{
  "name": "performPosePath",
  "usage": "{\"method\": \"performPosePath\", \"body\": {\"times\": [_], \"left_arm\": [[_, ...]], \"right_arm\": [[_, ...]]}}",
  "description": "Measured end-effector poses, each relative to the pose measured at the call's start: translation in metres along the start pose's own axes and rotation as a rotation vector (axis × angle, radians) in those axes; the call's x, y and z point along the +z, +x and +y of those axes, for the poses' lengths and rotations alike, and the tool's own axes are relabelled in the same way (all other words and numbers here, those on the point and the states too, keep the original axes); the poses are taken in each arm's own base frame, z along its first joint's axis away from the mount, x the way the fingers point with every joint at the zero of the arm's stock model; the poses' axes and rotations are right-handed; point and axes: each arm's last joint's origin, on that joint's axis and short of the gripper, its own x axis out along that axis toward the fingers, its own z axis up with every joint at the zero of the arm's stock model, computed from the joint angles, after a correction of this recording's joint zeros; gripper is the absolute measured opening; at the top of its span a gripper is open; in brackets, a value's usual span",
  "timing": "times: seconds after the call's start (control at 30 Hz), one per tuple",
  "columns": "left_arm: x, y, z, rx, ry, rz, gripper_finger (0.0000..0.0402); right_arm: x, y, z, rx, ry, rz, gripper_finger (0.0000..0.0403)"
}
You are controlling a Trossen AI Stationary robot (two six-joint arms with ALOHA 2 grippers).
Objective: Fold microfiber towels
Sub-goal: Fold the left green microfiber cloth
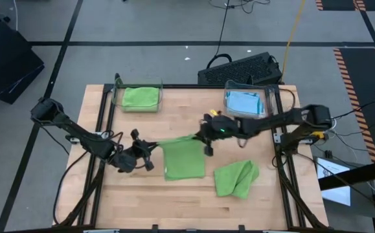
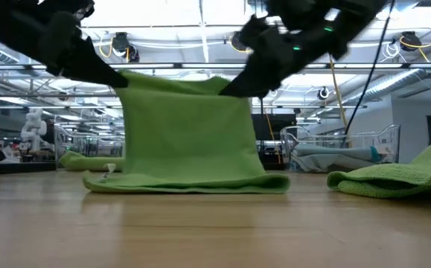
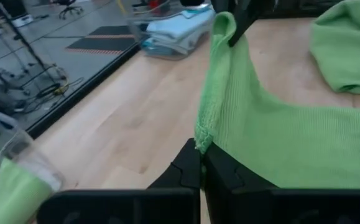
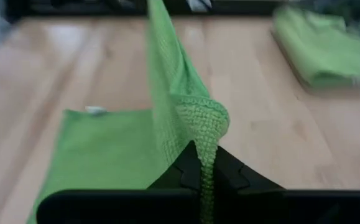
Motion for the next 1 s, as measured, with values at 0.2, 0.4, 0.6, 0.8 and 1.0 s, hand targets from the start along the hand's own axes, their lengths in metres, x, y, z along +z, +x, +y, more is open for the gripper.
{"method": "performPosePath", "body": {"times": [0.2,0.4,0.6,0.8,1.0], "left_arm": [[-0.001,0.002,-0.009,-0.074,0.005,0.006,0.0003],[-0.008,0.012,-0.027,-0.115,0.072,-0.036,0.0003],[-0.019,0.02,-0.035,-0.117,0.093,-0.009,0.0002],[-0.027,0.025,-0.041,-0.144,0.075,0.012,0.0003],[-0.03,0.03,-0.047,-0.151,0.063,-0.01,0.0005]], "right_arm": [[-0.037,-0.018,0.025,0.072,-0.02,-0.177,0.0003],[-0.052,-0.017,0.05,0.155,0.022,-0.155,0.0003],[-0.057,-0.02,0.069,0.121,0.036,-0.128,0.0004],[-0.058,-0.023,0.085,0.119,0.138,-0.129,0.0004],[-0.061,-0.026,0.099,0.092,0.169,-0.131,0.0004]]}}
